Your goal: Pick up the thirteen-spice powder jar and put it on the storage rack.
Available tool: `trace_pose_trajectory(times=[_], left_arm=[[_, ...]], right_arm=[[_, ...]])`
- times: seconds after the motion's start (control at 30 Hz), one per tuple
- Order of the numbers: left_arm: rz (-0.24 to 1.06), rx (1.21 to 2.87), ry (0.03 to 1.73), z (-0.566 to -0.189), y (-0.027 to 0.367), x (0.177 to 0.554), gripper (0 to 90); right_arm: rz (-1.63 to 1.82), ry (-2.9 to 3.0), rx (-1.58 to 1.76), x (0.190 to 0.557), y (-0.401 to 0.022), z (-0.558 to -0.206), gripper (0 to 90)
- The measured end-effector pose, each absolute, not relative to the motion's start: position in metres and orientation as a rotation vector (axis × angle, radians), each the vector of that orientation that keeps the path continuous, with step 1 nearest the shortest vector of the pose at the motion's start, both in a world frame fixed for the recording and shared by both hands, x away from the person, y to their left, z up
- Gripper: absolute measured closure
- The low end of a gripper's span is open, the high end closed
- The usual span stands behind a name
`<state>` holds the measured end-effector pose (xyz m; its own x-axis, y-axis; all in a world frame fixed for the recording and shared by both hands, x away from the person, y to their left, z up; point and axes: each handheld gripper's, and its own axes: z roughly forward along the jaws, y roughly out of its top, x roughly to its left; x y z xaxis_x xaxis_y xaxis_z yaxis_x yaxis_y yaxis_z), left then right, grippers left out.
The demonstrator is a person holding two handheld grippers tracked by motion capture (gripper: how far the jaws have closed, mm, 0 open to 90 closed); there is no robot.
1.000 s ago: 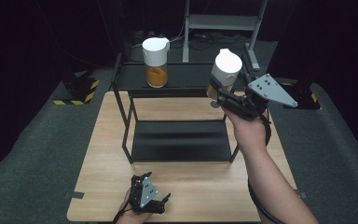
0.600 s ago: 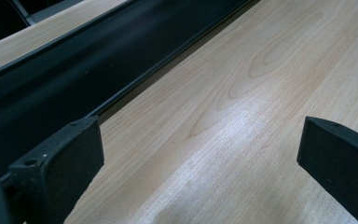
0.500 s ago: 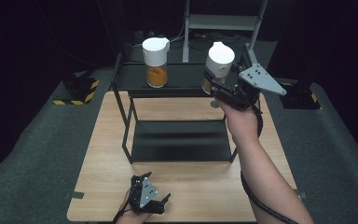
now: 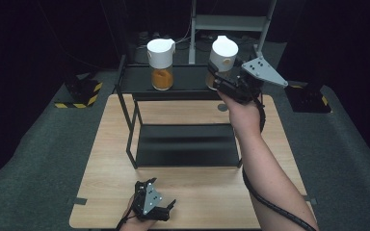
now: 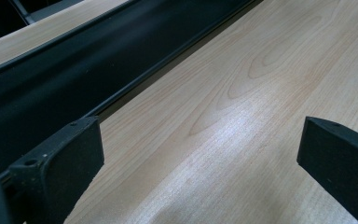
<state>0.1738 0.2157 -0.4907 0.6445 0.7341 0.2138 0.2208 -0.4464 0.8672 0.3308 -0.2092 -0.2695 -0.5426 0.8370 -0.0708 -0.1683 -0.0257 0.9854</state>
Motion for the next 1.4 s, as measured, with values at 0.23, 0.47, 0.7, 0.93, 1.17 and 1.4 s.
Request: trace_pose_trajectory(times=[0.23,0.47,0.7,0.93,1.17,1.4], left_arm=[[0.739,1.986,0.746,-0.491,0.216,0.173,0.7],[0.734,1.983,0.75,-0.491,0.217,0.174,0.7],[0.738,1.984,0.748,-0.491,0.216,0.173,0.7],[0.737,1.98,0.748,-0.491,0.217,0.173,0.7],[0.736,1.977,0.748,-0.491,0.217,0.173,0.7],[0.732,1.977,0.751,-0.491,0.218,0.173,0.7]], right_arm=[[1.666,1.49,0.745,0.337,-0.206,-0.267,29.8],[1.663,1.49,0.753,0.339,-0.203,-0.269,29.8],[1.66,1.495,0.761,0.341,-0.203,-0.27,29.8],[1.654,1.499,0.773,0.344,-0.201,-0.271,29.8],[1.665,1.5,0.787,0.349,-0.201,-0.274,29.7],[1.657,1.514,0.781,0.353,-0.198,-0.272,29.4]])
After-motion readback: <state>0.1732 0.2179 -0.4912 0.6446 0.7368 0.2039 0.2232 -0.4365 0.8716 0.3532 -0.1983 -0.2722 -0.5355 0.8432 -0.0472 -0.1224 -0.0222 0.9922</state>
